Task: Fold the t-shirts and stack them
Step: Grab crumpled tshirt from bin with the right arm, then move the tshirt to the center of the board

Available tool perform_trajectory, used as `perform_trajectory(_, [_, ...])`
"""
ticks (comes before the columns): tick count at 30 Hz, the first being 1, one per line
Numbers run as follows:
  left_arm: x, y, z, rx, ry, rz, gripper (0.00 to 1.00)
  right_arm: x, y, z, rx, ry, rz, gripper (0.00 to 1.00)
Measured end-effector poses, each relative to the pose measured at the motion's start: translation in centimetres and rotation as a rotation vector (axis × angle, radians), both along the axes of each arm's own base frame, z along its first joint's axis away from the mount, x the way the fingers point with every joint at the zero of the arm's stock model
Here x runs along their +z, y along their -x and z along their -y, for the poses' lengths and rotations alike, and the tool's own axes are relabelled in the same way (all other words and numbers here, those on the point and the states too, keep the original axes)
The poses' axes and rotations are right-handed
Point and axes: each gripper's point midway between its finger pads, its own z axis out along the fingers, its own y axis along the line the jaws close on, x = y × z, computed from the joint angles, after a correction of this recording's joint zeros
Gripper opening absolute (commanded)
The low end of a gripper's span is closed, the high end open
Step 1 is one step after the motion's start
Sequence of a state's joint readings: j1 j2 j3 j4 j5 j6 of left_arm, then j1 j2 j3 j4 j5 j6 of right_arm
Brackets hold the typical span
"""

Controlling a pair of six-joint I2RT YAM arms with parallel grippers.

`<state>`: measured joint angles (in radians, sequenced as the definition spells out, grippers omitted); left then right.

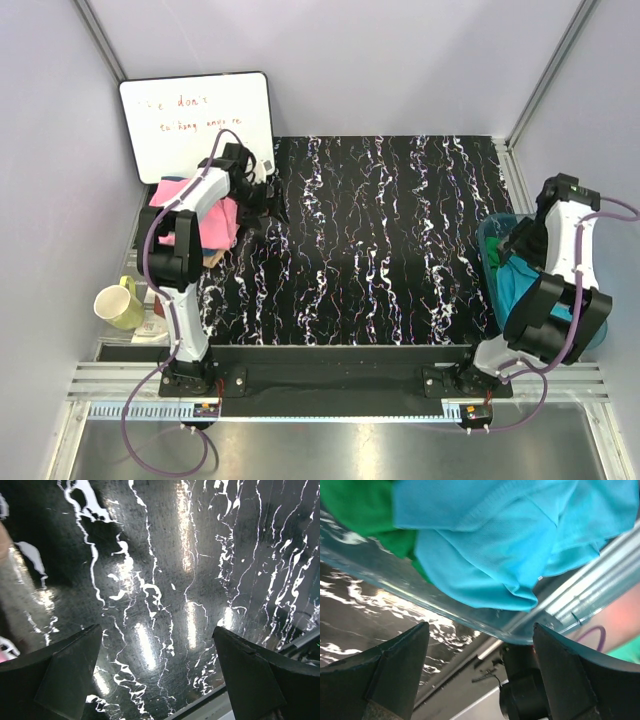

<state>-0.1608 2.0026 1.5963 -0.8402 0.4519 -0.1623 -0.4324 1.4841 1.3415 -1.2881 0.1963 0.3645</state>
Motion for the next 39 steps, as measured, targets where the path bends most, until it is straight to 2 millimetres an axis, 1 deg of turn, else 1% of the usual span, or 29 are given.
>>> perform_trajectory(2, [-0.2, 0.1, 0.3, -0.002, 0.014, -0.014, 0.99, -0.6, 0.7, 0.0, -0.005, -0.006, -0.048, 0.93])
perform_trajectory(4, [-0.4, 0.2, 0.5, -0.004, 0.026, -0.023, 0.99, -1.2, 0.9, 0.1, -0.009, -0.009, -0.088, 0.94])
perform_trajectory(9, [-0.2, 0.3, 0.8, -0.006, 0.05, -0.03, 0.99, -3.8, 1.3, 0.8, -0.012, -0.024, -0.235, 0.92])
perform_trajectory(10, [-0.2, 0.3, 0.9, -0.006, 0.054, -0.031, 0.99, -4.3, 1.3, 1.0, -0.011, -0.026, -0.261, 0.88])
perform_trajectory(11, [-0.2, 0.3, 0.9, -0.007, 0.057, -0.032, 0.99, -4.8, 1.1, 1.4, -0.01, -0.021, -0.291, 0.77])
perform_trajectory(12, [-0.2, 0.3, 1.0, -0.007, 0.058, -0.032, 0.99, -5.2, 0.9, 1.8, -0.006, -0.018, -0.313, 0.47])
perform_trajectory(14, [-0.2, 0.3, 1.0, -0.007, 0.059, -0.032, 0.99, -5.5, 0.7, 2.1, 0.002, -0.014, -0.332, 0.08])
perform_trajectory(15, [-0.2, 0.3, 1.0, -0.007, 0.059, -0.032, 0.99, -5.8, 0.5, 2.3, 0.005, -0.013, -0.339, 0.0])
perform_trajectory(18, [-0.2, 0.3, 1.0, -0.007, 0.058, -0.032, 0.99, -6.4, 0.1, 2.7, 0.002, -0.008, -0.358, 0.0])
perform_trajectory(21, [-0.2, 0.3, 0.9, -0.007, 0.057, -0.031, 0.99, -6.7, 0.0, 2.7, 0.003, -0.012, -0.371, 0.0])
perform_trajectory(23, [-0.2, 0.3, 0.9, -0.007, 0.055, -0.031, 0.99, -6.6, 0.0, 2.8, 0.004, -0.013, -0.369, 0.0])
perform_trajectory(25, [-0.2, 0.3, 0.9, -0.006, 0.053, -0.031, 0.99, -5.9, -0.6, 2.9, 0.002, -0.008, -0.339, 0.0])
perform_trajectory(27, [-0.2, 0.3, 0.8, -0.005, 0.05, -0.031, 0.99, -4.4, -1.6, 3.2, -0.001, 0.01, -0.278, 0.0])
perform_trajectory(29, [-0.3, 0.3, 0.8, -0.004, 0.049, -0.03, 0.99, -2.2, -2.9, 3.7, -0.003, 0.045, -0.191, 0.0])
perform_trajectory(31, [-0.3, 0.3, 0.8, -0.002, 0.046, -0.031, 0.99, 1.2, -4.5, 4.3, -0.003, 0.097, -0.065, 0.0])
perform_trajectory(34, [-0.1, 0.1, 0.7, 0.008, 0.04, -0.028, 0.99, 7.7, -6.4, 5.1, -0.008, 0.192, 0.154, 0.0])
perform_trajectory(35, [0.2, -0.2, 0.7, 0.014, 0.039, -0.022, 0.99, 10.2, -6.8, 5.2, -0.011, 0.222, 0.235, 0.0])
perform_trajectory(37, [0.9, -0.8, 0.7, 0.023, 0.038, -0.003, 0.99, 13.6, -7.3, 5.0, -0.01, 0.251, 0.351, 0.0])
perform_trajectory(39, [1.9, -1.9, 0.6, 0.038, 0.029, 0.032, 0.99, 16.2, -7.8, 4.3, 0.006, 0.25, 0.459, 0.0])
